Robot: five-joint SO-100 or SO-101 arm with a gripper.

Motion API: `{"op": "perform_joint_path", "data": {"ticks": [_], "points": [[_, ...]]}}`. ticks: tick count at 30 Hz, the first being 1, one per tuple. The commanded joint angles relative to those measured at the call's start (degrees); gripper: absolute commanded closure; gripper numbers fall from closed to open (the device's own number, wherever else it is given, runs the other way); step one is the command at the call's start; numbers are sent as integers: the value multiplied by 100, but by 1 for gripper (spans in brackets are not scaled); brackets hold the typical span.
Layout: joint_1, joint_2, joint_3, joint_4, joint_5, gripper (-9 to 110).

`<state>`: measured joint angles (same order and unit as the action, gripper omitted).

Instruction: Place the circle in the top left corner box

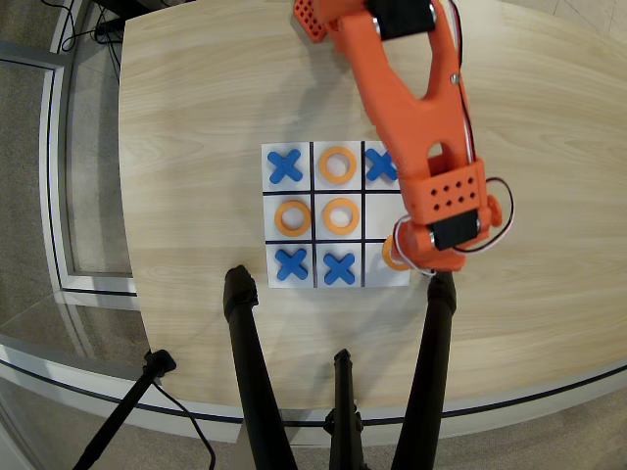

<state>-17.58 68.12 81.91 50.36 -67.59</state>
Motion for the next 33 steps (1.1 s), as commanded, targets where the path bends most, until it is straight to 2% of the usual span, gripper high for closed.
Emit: {"op": "perform_joint_path", "data": {"ticks": [1,9,28,33], "points": [[62,-325,-659,0,-18,102],[211,-1028,-1441,-9,-79,102],[352,-1213,-1415,18,-325,101],[404,-1213,-1477,26,-343,97]]}}
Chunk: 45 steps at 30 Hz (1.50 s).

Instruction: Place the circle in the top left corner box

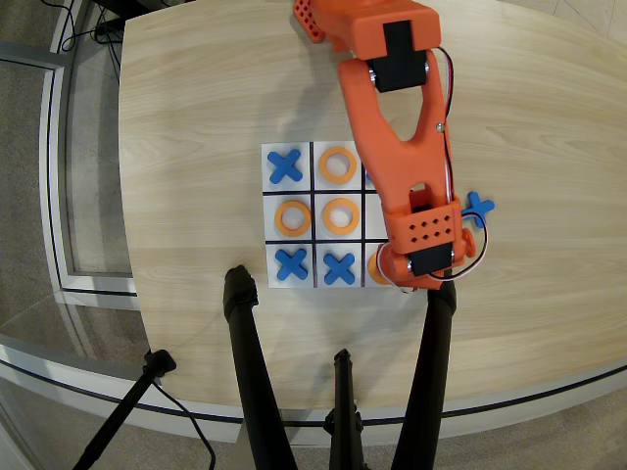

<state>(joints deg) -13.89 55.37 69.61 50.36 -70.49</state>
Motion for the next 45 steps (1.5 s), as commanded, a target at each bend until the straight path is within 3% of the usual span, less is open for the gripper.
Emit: {"op": "perform_joint_path", "data": {"ticks": [1,12,19,22,26,33,41,45], "points": [[44,62,-246,26,-53,96],[44,773,-246,650,53,90],[387,3182,105,2312,88,88],[773,5019,1529,2312,-220,88],[1169,7857,4623,2013,-1169,88],[1310,10811,8807,1248,-1731,88],[1336,13008,10942,1872,-1749,89],[1424,13693,11391,2320,-1679,102]]}}
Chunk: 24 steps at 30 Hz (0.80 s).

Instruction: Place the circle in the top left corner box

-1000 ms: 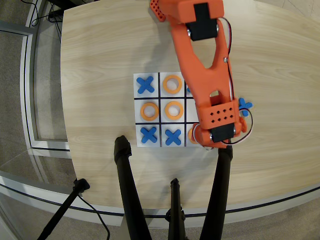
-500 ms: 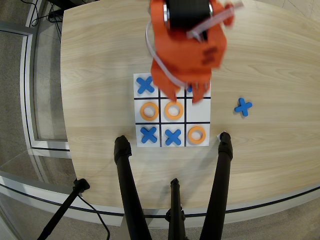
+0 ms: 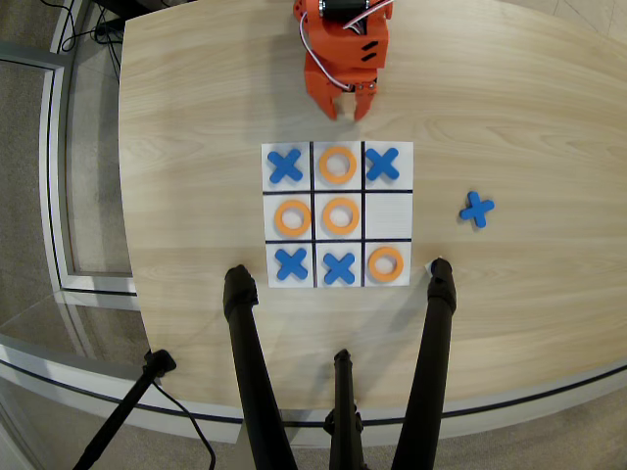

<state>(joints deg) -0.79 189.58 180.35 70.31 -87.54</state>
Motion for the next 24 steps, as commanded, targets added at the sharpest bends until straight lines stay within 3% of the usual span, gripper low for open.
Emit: {"op": "perform_joint_path", "data": {"ticks": [1,4,7,16,20,24], "points": [[167,272,316,396,18,102],[642,272,316,422,26,102],[1846,272,316,334,-35,101],[8244,501,316,413,18,101],[9114,501,316,413,18,101],[9105,483,316,422,18,101]]}}
